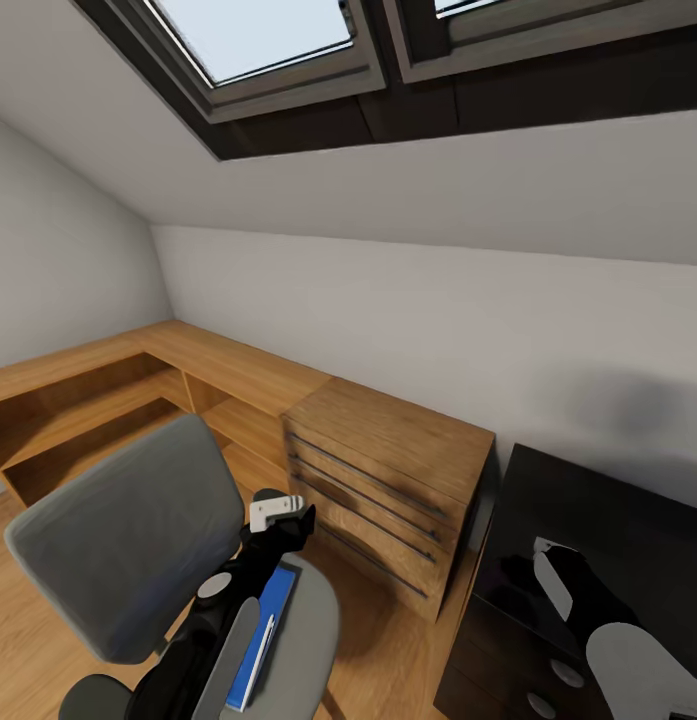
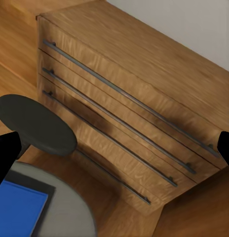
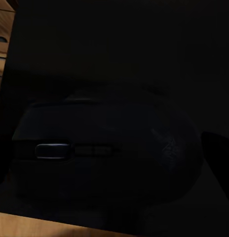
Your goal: In the bedroom, organize the workspace by keeping the computer under the desk, ensuring the monitor is on the desk, placing the keyboard on the desk next to the monitor, placing the mouse on the desk next to the keyboard, moving the folder from the swivel chair onto the desk next to the mouse, stacking the notebook on top of the folder with the pen on top of the notebook, and positioning the swivel chair next to the desk.
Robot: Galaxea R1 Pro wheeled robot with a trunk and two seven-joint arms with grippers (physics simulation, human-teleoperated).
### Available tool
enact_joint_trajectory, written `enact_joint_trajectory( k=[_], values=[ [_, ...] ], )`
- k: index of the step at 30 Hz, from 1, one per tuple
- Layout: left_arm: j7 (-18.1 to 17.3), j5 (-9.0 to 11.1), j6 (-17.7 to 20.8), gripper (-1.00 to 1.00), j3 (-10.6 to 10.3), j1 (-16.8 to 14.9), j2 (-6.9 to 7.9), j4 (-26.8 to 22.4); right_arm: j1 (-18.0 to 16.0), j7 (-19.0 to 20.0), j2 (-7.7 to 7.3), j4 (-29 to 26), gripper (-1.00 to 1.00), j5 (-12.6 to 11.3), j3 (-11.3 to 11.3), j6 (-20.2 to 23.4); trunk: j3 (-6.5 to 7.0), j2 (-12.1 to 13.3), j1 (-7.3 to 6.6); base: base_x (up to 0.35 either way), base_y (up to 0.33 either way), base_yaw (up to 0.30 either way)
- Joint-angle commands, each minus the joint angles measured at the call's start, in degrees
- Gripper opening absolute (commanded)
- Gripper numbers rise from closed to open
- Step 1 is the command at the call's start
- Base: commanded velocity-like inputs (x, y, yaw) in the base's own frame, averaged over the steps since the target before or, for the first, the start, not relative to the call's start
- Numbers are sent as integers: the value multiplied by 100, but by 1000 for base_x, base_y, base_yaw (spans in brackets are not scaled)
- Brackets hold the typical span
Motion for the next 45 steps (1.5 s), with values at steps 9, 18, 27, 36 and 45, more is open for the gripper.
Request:
enact_joint_trajectory(
  k=[9,18,27,36,45],
  values=[
    [53,61,20,100,-9,-5,-1,-20,-3,-43,0,-10,-100,-61,2,21,-171,-369,199,0,0,0],
    [53,61,22,100,-10,-5,-1,-21,-3,-43,13,-10,-100,-54,2,21,-332,-730,397,0,0,0],
    [56,61,21,100,-9,-5,-1,-21,-3,-54,32,-5,-100,-21,42,21,-386,-851,463,0,0,0],
    [53,61,22,100,-9,-5,-1,-21,-3,-162,137,-9,-100,28,89,11,-386,-851,463,0,0,0],
    [53,61,22,100,-9,-5,2,-21,-3,-234,174,-17,-100,48,98,4,-386,-851,463,0,0,0]
  ],
)
